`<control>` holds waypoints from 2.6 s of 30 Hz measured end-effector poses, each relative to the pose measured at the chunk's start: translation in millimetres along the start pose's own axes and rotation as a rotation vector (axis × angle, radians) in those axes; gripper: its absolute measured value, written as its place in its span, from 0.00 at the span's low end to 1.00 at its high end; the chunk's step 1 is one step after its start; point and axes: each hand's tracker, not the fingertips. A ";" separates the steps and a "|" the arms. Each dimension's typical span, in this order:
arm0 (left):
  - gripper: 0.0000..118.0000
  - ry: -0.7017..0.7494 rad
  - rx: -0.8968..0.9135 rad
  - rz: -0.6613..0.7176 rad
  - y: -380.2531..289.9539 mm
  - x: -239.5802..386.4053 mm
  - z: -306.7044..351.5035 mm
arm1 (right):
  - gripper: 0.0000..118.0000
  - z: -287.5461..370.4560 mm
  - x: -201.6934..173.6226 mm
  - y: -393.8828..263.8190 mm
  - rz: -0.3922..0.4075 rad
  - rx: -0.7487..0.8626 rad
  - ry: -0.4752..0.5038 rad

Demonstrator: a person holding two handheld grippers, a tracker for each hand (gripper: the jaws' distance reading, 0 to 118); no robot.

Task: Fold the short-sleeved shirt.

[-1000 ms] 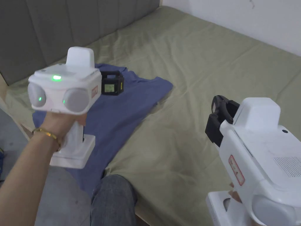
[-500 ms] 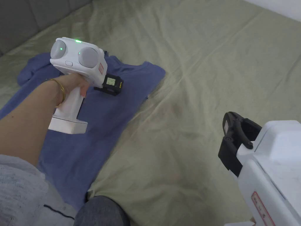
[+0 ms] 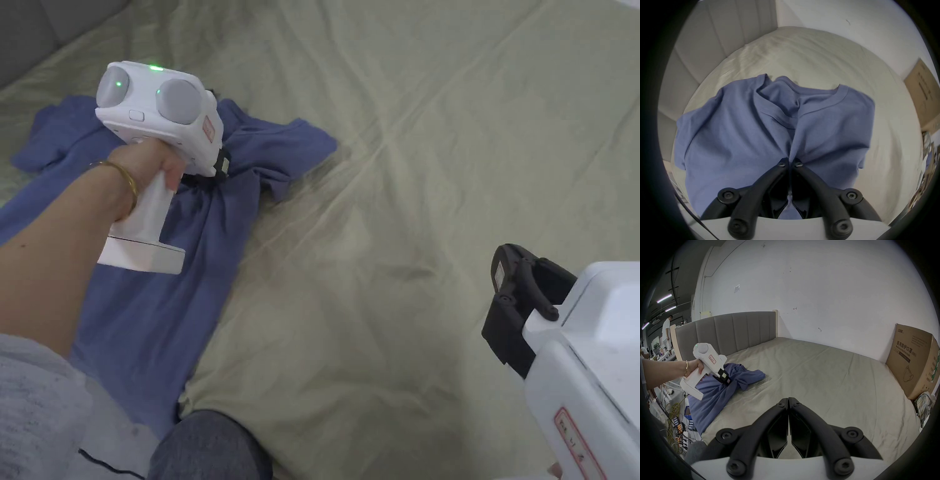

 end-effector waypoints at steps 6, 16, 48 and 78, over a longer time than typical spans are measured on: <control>0.00 0.036 0.197 0.118 -18.1 -8.2 56.0 | 0.00 28.4 -0.6 7.0 0.010 0.042 0.002; 0.00 0.021 0.439 0.206 -59.0 -23.0 196.2 | 0.00 93.7 4.0 12.8 0.007 0.135 -0.005; 0.00 -0.558 0.962 -0.266 -2.3 304.3 509.7 | 0.00 278.7 143.7 -15.4 -0.154 0.364 -0.490; 0.99 -0.385 0.108 -0.430 -192.2 416.2 128.9 | 0.00 260.0 179.7 -72.0 -0.272 0.190 -0.546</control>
